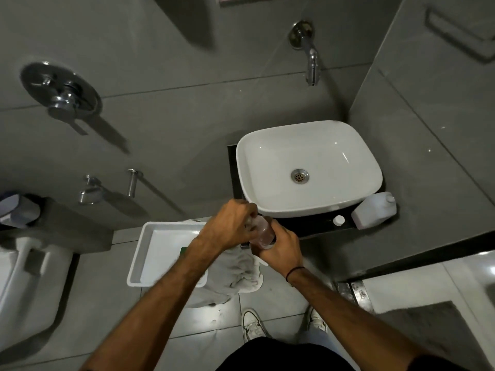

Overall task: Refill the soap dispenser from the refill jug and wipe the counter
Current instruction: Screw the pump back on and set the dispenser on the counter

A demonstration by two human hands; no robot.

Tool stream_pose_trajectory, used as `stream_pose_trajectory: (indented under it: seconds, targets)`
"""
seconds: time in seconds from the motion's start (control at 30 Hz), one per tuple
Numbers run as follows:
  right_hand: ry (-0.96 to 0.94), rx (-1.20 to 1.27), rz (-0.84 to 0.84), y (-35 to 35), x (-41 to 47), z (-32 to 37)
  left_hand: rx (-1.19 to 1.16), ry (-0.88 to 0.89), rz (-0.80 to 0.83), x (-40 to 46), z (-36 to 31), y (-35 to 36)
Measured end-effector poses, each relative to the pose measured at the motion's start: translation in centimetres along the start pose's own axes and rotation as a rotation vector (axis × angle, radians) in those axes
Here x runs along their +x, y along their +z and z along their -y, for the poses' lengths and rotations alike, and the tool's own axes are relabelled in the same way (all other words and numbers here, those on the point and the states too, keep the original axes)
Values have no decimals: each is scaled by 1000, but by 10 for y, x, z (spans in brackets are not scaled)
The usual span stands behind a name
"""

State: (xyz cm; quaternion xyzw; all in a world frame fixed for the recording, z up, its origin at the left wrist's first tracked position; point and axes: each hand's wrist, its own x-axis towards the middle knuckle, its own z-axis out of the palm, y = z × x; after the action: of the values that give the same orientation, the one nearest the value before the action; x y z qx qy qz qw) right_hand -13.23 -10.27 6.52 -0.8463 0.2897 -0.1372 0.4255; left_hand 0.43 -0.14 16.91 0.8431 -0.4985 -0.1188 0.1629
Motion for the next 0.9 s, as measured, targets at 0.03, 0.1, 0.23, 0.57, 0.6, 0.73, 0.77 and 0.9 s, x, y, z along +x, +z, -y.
stream_pose_trajectory:
  seconds: [0.03, 0.1, 0.23, 0.57, 0.6, 0.73, 0.77, 0.9]
  targets:
    - [13, -1, -9, -2, -1, 0, -11, 44, 27, 3, 0, 0]
    - [26, -7, -15, -5, -1, -2, -39, 140, 92, 7, 1, -1]
    - [30, -14, -20, -12, -3, -4, -46, 211, 110, 11, -1, -2]
    - [29, -30, -18, -17, -3, -3, -7, 157, 142, 12, -7, 2]
    - [28, -32, -16, -17, -3, -3, -38, 166, 143, 12, -7, 1]
    - [16, -44, -22, -18, -3, -4, -14, 30, 79, 10, -8, 7]
    - [14, -52, -27, -18, -3, -4, 12, 12, 82, 11, -10, 8]
    - [16, -64, -31, -18, -3, -6, -27, 149, 102, 7, -11, 11]
